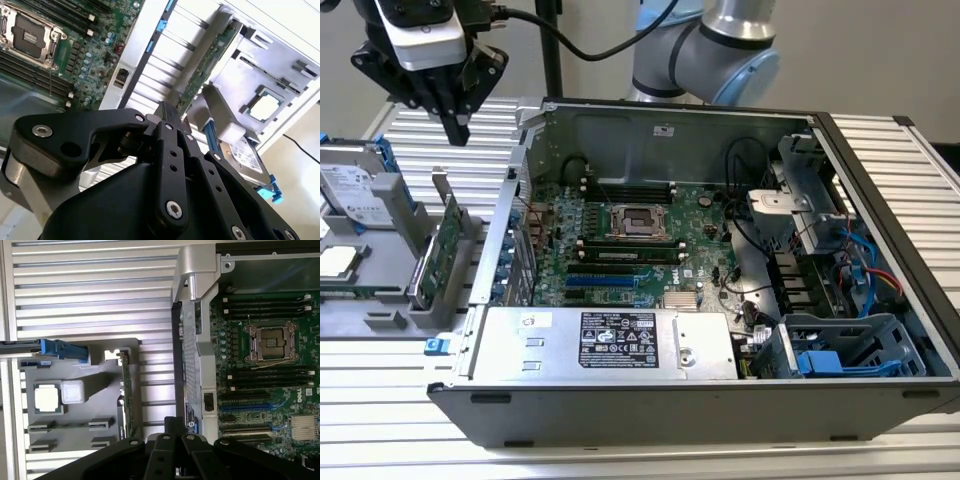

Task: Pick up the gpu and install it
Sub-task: 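Reach for the gpu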

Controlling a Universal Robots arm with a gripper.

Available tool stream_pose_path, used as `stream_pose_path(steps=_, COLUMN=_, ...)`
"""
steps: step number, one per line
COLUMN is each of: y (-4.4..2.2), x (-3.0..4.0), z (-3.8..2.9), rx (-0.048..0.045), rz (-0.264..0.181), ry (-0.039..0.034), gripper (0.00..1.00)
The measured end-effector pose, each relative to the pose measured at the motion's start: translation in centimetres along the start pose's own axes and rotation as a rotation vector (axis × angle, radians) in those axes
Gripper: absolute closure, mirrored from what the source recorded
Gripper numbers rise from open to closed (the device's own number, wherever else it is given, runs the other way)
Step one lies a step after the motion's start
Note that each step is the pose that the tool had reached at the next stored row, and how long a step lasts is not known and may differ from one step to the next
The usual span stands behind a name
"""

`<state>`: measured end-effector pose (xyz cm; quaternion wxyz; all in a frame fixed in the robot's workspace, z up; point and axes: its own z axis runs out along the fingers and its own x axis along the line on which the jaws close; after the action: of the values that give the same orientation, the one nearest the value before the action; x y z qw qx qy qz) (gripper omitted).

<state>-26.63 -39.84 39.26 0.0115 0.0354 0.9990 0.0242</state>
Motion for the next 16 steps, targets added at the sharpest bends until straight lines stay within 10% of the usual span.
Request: stream_pose_path(steps=16, y=-0.12, x=1.95, z=-0.04, rx=0.0, rz=0.0, ry=-0.0001, gripper=1.0)
